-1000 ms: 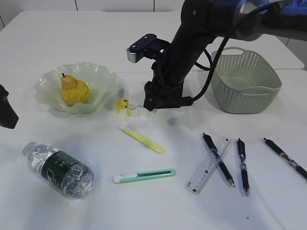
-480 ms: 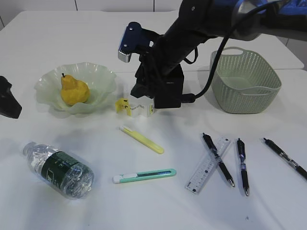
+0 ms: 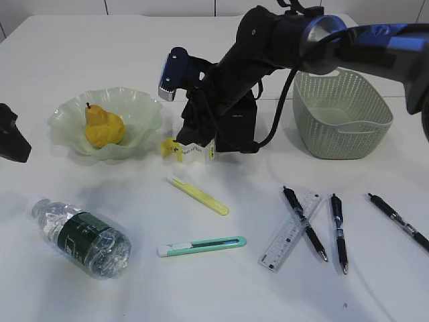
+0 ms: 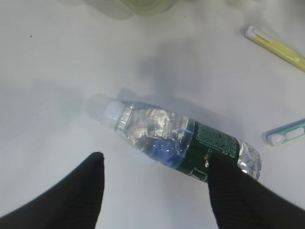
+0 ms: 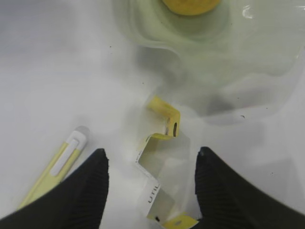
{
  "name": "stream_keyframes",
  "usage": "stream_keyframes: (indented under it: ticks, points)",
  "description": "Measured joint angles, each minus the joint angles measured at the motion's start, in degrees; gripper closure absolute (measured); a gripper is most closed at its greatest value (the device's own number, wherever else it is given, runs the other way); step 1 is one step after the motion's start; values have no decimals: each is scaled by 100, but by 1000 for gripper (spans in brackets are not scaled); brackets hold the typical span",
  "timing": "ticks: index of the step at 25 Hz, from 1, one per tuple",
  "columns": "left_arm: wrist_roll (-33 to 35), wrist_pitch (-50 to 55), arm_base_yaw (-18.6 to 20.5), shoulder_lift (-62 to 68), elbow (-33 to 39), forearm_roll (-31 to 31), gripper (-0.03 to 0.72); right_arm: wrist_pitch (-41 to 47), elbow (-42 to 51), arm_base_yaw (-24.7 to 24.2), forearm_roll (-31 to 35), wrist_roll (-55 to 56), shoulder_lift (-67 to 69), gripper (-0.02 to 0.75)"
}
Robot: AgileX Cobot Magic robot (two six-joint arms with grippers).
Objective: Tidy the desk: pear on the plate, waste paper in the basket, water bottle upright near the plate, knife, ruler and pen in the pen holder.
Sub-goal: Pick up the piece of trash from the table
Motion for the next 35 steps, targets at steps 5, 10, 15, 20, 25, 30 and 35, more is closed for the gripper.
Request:
stream_keyframes:
  ticks: [5, 10, 15, 20, 25, 30, 35]
  points:
    - [35, 0, 0, 0, 0, 0, 205, -12, -134, 0, 0, 0, 208, 307]
    - [35, 0, 0, 0, 0, 0, 206, 31, -134, -103, -9, 80, 302, 303]
    - [35, -9, 0, 0, 0, 0, 207, 154, -137, -220, -23, 103, 317, 281]
    - [35, -42, 0, 0, 0, 0, 207, 167, -149, -244, -46, 146, 450, 277]
    - [35, -42, 0, 0, 0, 0, 209, 167, -149, -244, -46, 180, 578, 277]
    - [35, -45, 0, 0, 0, 0, 213, 167, -149, -244, -54, 194, 585, 276]
    - [35, -55, 0, 0, 0, 0, 214, 167, -170, -244, -54, 273, 607, 276]
